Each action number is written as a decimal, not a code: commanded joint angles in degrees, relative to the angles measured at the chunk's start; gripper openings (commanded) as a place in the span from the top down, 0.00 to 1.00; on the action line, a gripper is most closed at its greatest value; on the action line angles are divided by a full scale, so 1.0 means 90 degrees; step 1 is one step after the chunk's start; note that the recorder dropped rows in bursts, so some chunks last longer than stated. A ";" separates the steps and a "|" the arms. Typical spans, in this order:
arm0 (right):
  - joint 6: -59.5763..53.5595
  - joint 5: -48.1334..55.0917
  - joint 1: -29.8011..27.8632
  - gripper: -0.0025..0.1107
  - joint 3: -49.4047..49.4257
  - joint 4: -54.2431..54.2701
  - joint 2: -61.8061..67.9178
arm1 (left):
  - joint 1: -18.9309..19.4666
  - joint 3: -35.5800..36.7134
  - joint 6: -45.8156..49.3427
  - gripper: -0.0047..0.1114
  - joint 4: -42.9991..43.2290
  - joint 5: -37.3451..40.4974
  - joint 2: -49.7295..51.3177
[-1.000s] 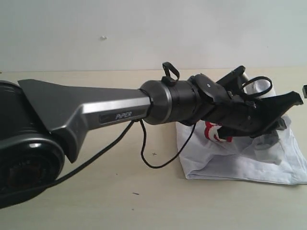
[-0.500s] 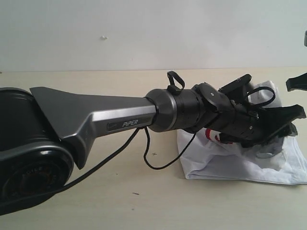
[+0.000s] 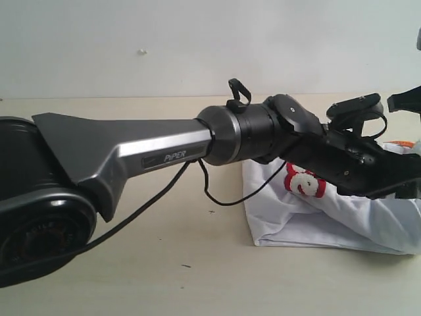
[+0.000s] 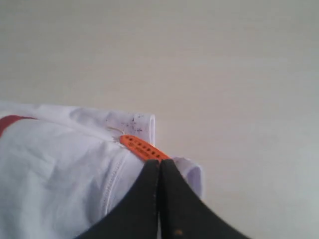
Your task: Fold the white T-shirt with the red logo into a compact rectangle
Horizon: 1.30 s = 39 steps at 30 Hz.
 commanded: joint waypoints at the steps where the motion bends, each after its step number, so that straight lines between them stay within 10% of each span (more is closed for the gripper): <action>1: -0.0081 -0.0129 -0.0010 0.98 -0.0123 0.0086 -0.0100 | 0.0307 -0.0057 0.0144 0.38 0.0586 0.0272 -0.0385; 14: -0.1207 0.0156 0.0033 0.98 -0.0127 0.1224 0.0140 | 0.1164 -0.0057 -0.1215 0.38 0.4196 0.2899 -0.0596; 30: -0.3675 0.0828 0.0033 0.98 -0.0127 0.3642 0.0819 | 0.1111 -0.0057 -0.0682 0.39 0.4425 0.3360 -0.0051; 39: -0.4300 0.1028 0.0033 0.98 -0.0127 0.4201 0.0963 | 0.1111 -0.0057 -0.0879 0.96 0.4564 0.3464 0.0243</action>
